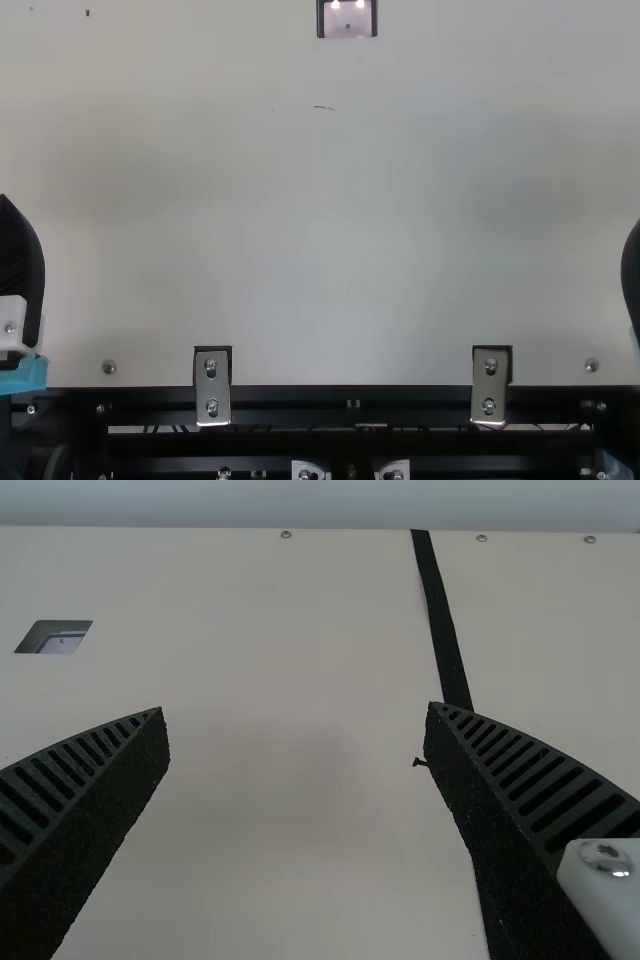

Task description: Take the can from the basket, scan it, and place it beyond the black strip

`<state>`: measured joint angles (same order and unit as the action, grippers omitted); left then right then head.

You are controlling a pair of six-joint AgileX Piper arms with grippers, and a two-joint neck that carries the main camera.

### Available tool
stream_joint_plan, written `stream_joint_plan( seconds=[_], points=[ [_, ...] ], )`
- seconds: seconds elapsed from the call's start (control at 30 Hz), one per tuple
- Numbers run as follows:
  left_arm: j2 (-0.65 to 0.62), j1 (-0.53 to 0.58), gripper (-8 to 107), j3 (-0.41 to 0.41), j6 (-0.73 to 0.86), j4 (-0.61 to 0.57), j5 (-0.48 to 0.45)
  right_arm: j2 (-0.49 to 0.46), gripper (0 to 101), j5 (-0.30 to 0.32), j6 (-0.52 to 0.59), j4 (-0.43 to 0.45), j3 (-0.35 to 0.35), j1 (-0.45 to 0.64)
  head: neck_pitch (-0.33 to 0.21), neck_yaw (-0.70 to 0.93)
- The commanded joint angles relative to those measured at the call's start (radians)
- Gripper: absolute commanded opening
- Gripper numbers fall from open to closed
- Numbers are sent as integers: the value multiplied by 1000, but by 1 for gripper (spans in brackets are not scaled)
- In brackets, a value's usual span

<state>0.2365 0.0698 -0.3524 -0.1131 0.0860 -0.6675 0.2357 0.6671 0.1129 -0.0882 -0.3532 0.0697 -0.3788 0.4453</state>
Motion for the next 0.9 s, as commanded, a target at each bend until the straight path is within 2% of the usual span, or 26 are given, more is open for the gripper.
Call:
stream_joint_plan(
  seconds=[0.0, 0.87],
  points=[
    [0, 0, 90, 0, 0, 0, 0, 0, 101, 0, 0, 0, 0, 0, -43, 15],
    [27, -23, 90, 9, -6, 7, 14, 0, 101, 0, 0, -1, 0, 0, -43, 15]
  ],
)
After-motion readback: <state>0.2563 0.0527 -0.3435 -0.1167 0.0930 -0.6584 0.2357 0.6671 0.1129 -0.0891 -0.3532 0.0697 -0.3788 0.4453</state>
